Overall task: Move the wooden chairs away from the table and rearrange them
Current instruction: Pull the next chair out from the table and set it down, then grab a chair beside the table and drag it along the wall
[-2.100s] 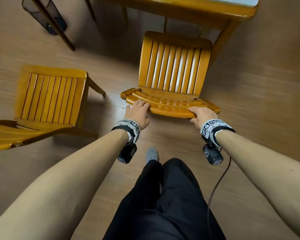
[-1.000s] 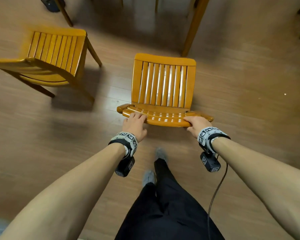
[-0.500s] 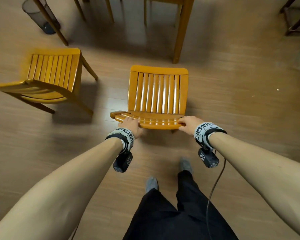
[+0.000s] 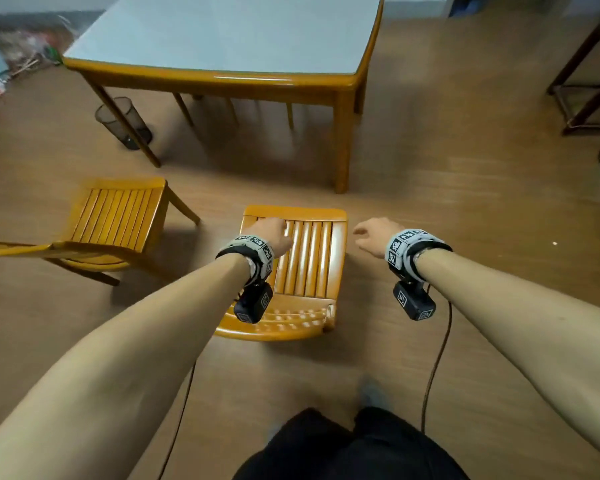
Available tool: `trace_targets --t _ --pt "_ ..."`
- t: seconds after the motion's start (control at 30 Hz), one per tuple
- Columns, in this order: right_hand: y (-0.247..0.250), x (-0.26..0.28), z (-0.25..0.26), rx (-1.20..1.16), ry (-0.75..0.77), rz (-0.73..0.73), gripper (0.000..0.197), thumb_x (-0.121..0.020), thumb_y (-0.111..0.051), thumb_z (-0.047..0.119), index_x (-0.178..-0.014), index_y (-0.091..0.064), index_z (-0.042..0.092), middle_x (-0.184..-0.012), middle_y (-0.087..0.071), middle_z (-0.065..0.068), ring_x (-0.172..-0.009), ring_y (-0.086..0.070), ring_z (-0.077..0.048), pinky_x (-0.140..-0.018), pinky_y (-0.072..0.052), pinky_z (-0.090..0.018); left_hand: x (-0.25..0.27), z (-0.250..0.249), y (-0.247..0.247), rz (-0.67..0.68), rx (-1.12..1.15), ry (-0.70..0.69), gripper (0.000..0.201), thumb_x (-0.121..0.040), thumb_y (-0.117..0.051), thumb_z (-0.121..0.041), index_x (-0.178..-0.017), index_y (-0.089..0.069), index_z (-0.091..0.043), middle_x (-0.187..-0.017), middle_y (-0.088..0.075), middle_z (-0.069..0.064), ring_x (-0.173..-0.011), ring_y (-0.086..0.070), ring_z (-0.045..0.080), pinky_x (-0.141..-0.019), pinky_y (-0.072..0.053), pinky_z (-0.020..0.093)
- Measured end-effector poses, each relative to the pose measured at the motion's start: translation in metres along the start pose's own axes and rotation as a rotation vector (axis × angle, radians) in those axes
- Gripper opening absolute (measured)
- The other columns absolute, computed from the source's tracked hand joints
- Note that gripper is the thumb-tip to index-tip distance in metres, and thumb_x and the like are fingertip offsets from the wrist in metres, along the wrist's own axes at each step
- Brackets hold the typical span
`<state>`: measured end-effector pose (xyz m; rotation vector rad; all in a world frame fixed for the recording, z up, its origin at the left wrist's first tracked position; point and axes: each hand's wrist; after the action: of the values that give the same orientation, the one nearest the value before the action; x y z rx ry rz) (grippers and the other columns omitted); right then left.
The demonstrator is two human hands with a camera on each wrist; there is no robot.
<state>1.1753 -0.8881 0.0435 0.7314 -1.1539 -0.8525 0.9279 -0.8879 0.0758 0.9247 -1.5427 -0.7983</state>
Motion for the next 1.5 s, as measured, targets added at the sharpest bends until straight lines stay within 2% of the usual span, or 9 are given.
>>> trace_targets --t 0.13,0.23,0.43,0.63,0.8,0.93,1.13,1.3,1.5 --pt "0.065 -0.021 -0.056 -0.001 -0.016 -0.040 0.045 -0.092 -0.052 0.029 -0.137 -0.058 0.028 -0.140 -0.058 -0.002 -0.124 -0.056 -0.027 -0.102 -0.047 -0.039 -0.034 -0.064 0.050 -0.092 0.016 -0.043 0.051 -0.091 -0.053 -0.034 -0.139 -0.052 -0.017 -0.137 -0.056 0.010 -0.120 -0.056 0.030 -0.098 -0.048 0.041" --pt "0.109 -0.045 -0.087 0.000 -0.032 -0.065 0.046 -0.092 -0.053 0.030 -0.138 -0.057 0.028 -0.140 -0.057 -0.004 -0.124 -0.056 -0.029 -0.100 -0.047 -0.037 -0.066 -0.098 0.087 -0.129 0.013 -0.056 0.050 -0.090 -0.053 -0.034 -0.137 -0.053 -0.018 -0.136 -0.056 0.008 -0.121 -0.055 0.030 -0.100 -0.046 0.042" --pt "0.188 -0.128 -0.138 0.018 -0.020 -0.106 0.047 -0.093 -0.051 0.030 -0.141 -0.054 0.029 -0.140 -0.057 -0.005 -0.121 -0.058 -0.029 -0.094 -0.049 -0.036 -0.166 -0.149 0.143 -0.156 0.043 -0.037 0.053 -0.088 -0.055 -0.035 -0.138 -0.052 -0.020 -0.132 -0.061 0.007 -0.118 -0.057 0.030 -0.099 -0.047 0.040" --pt "0.285 -0.253 -0.184 0.039 -0.046 -0.136 0.049 -0.093 -0.051 0.030 -0.142 -0.052 0.029 -0.141 -0.056 -0.004 -0.123 -0.056 -0.029 -0.095 -0.048 -0.036 -0.313 -0.191 0.207 -0.156 0.037 -0.045 0.055 -0.086 -0.052 -0.036 -0.140 -0.051 -0.021 -0.139 -0.055 0.006 -0.123 -0.055 0.029 -0.100 -0.046 0.041" --pt "0.382 -0.349 -0.225 0.060 -0.064 -0.148 0.049 -0.095 -0.049 0.031 -0.144 -0.049 0.029 -0.145 -0.053 -0.002 -0.124 -0.056 -0.028 -0.093 -0.047 -0.035 -0.435 -0.230 0.288 -0.149 0.050 -0.060 0.047 -0.089 -0.051 -0.032 -0.133 -0.054 -0.016 -0.133 -0.058 0.010 -0.117 -0.057 0.030 -0.093 -0.047 0.038" --pt "0.444 -0.416 -0.270 0.022 -0.084 -0.169 0.048 -0.094 -0.051 0.029 -0.143 -0.051 0.029 -0.145 -0.053 -0.003 -0.127 -0.053 -0.028 -0.096 -0.046 -0.036 -0.520 -0.270 0.337 -0.155 0.043 -0.058 0.052 -0.091 -0.051 -0.033 -0.140 -0.049 -0.017 -0.140 -0.054 0.009 -0.125 -0.052 0.030 -0.102 -0.045 0.042" --pt "0.517 -0.536 -0.352 0.021 -0.098 -0.169 0.049 -0.093 -0.052 0.029 -0.142 -0.051 0.030 -0.144 -0.054 -0.004 -0.126 -0.054 -0.030 -0.096 -0.047 -0.037 -0.655 -0.335 0.388 -0.157 0.010 -0.063 0.053 -0.092 -0.050 -0.033 -0.143 -0.046 -0.017 -0.144 -0.050 0.009 -0.128 -0.051 0.029 -0.101 -0.044 0.040" --pt "0.593 -0.656 -0.422 0.059 -0.052 -0.171 0.049 -0.093 -0.053 0.026 -0.142 -0.051 0.028 -0.142 -0.055 -0.004 -0.125 -0.055 -0.030 -0.098 -0.047 -0.037 -0.767 -0.393 0.430 -0.176 0.032 0.002 0.053 -0.093 -0.050 -0.035 -0.143 -0.047 -0.016 -0.143 -0.051 0.009 -0.127 -0.051 0.030 -0.099 -0.043 0.039" --pt "0.694 -0.786 -0.471 0.118 0.054 -0.135 0.046 -0.094 -0.053 0.023 -0.140 -0.055 0.023 -0.140 -0.057 -0.003 -0.125 -0.054 -0.029 -0.098 -0.044 -0.035 -0.879 -0.440 0.493 -0.191 0.091 0.122 0.051 -0.094 -0.050 -0.033 -0.142 -0.047 -0.016 -0.143 -0.051 0.009 -0.127 -0.051 0.029 -0.099 -0.043 0.039"
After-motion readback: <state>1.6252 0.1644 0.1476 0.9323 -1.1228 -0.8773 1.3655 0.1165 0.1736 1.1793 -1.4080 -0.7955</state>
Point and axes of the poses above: each hand's wrist, its own x-axis away from the middle knuckle, its own y-axis out of the back of the hand, z = x × y
